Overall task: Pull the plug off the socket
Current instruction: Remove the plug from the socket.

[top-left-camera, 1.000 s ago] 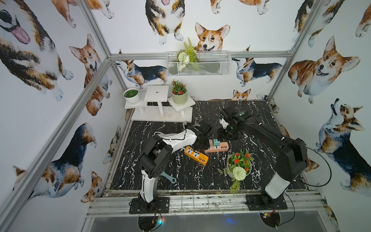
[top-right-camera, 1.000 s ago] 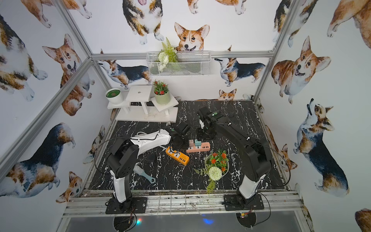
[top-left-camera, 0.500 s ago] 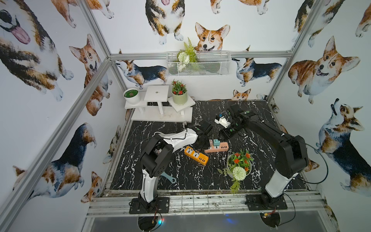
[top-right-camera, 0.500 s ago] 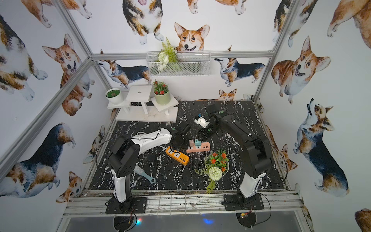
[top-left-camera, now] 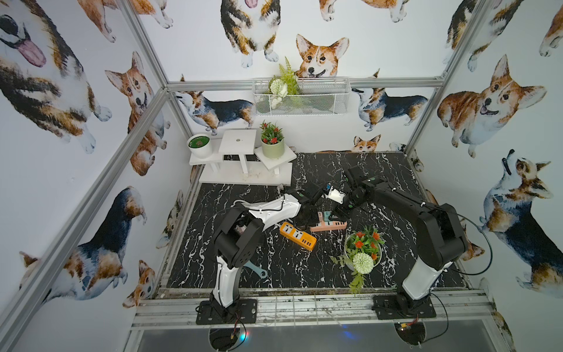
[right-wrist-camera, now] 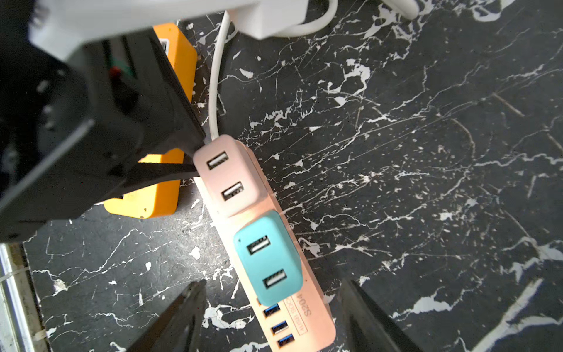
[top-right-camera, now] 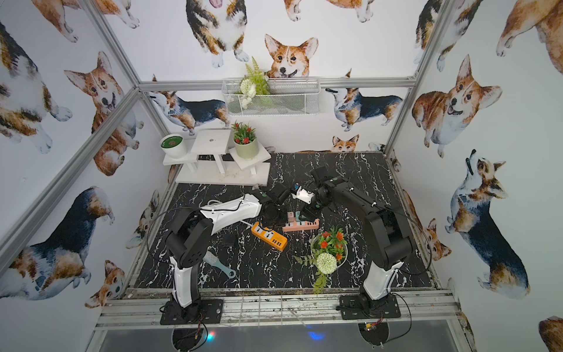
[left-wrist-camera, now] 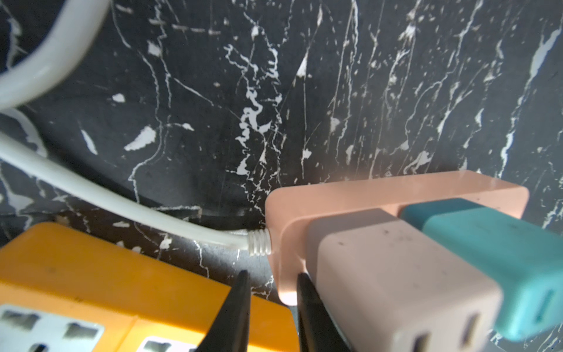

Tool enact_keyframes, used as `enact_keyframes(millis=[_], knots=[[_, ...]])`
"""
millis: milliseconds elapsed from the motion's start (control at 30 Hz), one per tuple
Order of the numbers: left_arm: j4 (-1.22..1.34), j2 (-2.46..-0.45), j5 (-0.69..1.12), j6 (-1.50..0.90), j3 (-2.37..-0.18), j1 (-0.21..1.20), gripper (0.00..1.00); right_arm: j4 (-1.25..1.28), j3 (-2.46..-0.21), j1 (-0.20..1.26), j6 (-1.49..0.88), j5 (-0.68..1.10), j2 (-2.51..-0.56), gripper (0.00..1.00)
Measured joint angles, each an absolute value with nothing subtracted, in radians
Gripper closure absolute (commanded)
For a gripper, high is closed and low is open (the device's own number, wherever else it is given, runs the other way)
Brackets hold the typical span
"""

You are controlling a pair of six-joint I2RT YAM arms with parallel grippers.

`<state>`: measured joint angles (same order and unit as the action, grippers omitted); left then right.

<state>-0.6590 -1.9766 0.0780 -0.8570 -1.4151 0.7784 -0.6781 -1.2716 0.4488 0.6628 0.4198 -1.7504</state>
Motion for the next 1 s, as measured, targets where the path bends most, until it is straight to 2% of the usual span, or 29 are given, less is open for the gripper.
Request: enact_keyframes(millis=[267,433,500,567,700,767,1000], knots=[[-0.665,-1.981,0.079,-0.860,-1.416,0.778,0.73,-0.626,-1.287,0.440,0.738,0.447,-1.835,0.32],[-0.668,-1.990,0.077,-0.867,-1.429,0.778,0.73,-0.623,-1.309,0.439,0.761,0.477,-1.880,0.45],[-0.669,-1.993,0.076,-0.867,-1.436,0.778,0.73,-0.622,-1.309,0.440,0.769,0.487,-1.886,0.46],[-0.677,-1.997,0.074,-0.867,-1.444,0.778,0.73,-0.623,-1.312,0.439,0.785,0.498,-1.888,0.51],[-0.693,-2.007,0.064,-0.864,-1.468,0.777,0.73,-0.618,-1.306,0.437,0.823,0.509,-1.890,0.67],[-0.694,-2.012,0.044,-0.860,-1.478,0.772,0.73,-0.612,-1.299,0.436,0.842,0.517,-1.887,0.71],[-0.701,-2.030,0.006,-0.845,-1.511,0.743,0.73,-0.580,-1.272,0.439,0.837,0.522,-1.872,0.91]])
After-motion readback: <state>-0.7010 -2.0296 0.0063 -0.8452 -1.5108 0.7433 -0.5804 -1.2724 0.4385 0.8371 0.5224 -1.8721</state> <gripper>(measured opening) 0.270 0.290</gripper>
